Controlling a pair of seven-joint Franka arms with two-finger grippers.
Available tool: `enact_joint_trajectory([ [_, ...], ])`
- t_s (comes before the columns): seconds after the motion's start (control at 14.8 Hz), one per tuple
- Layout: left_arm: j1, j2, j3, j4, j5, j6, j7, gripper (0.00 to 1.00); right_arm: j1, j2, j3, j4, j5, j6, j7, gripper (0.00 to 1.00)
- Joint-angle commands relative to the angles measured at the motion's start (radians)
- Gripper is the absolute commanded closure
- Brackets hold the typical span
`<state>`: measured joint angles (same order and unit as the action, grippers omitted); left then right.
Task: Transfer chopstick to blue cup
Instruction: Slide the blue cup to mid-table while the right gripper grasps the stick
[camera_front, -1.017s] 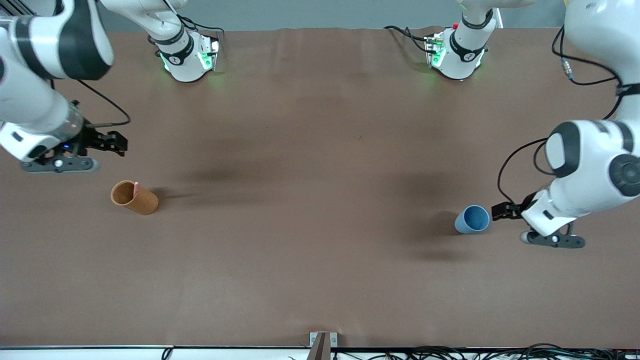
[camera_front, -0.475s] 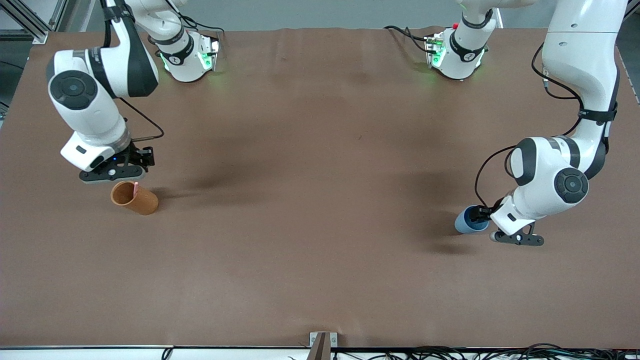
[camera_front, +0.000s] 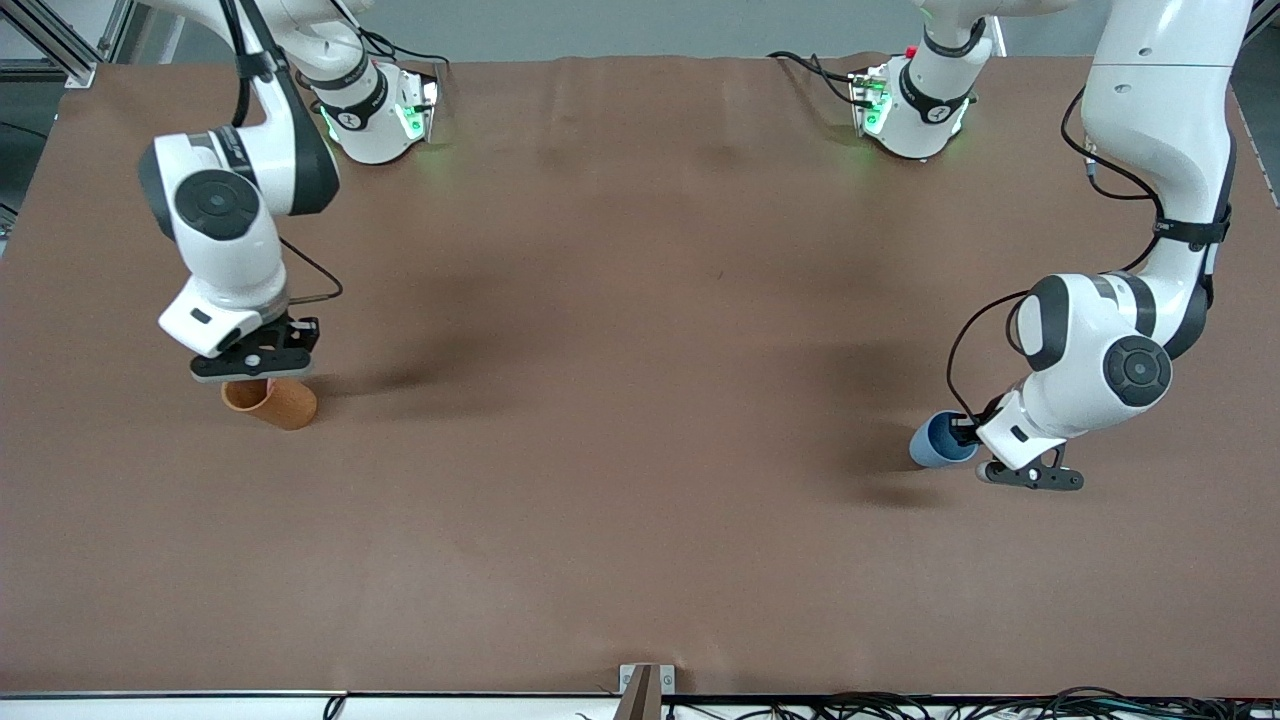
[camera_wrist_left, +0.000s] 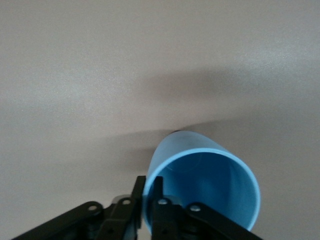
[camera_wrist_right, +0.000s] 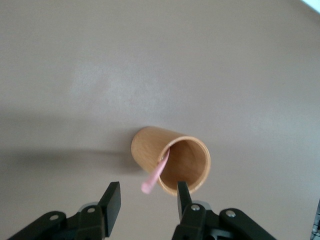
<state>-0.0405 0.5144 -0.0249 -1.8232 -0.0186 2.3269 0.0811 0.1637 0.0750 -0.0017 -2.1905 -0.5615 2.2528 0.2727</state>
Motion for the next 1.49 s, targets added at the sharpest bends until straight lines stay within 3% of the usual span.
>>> enact_joint_trajectory([
  [0.0, -0.007, -0.022, -0.001, 0.016, 0.022, 0.002, -0.003, 1.0, 0.039, 0.051, -0.003, 0.005, -0.118, 0.016, 0.118, 0.47],
  [0.14, -0.037, -0.056, -0.018, 0.068, 0.02, -0.064, -0.039, 1.0, 0.043, 0.052, -0.003, 0.006, -0.143, 0.008, 0.128, 0.47],
  [0.27, -0.123, -0.065, -0.018, 0.126, 0.02, -0.159, -0.206, 1.0, 0.039, 0.051, -0.003, 0.009, -0.143, 0.002, 0.125, 0.47],
  [0.54, -0.339, -0.07, -0.026, 0.13, 0.02, -0.166, -0.62, 1.0, 0.042, 0.052, -0.001, 0.06, -0.138, -0.136, 0.131, 0.47],
  [0.68, -0.435, -0.054, -0.026, 0.131, 0.014, -0.166, -0.76, 1.0, 0.037, 0.052, -0.003, 0.063, -0.135, -0.133, 0.131, 0.47],
  [0.95, -0.547, -0.03, -0.029, 0.148, 0.005, -0.153, -0.903, 1.0, 0.033, 0.054, -0.003, 0.071, -0.129, -0.13, 0.131, 0.57],
  [1.15, -0.622, 0.048, -0.029, 0.182, 0.014, -0.116, -0.981, 1.0, 0.031, 0.06, -0.001, 0.069, -0.127, -0.128, 0.131, 0.63],
  [1.42, -0.624, 0.068, -0.029, 0.179, 0.017, -0.113, -0.983, 0.99, 0.025, 0.065, -0.003, 0.071, -0.124, -0.122, 0.131, 0.7],
])
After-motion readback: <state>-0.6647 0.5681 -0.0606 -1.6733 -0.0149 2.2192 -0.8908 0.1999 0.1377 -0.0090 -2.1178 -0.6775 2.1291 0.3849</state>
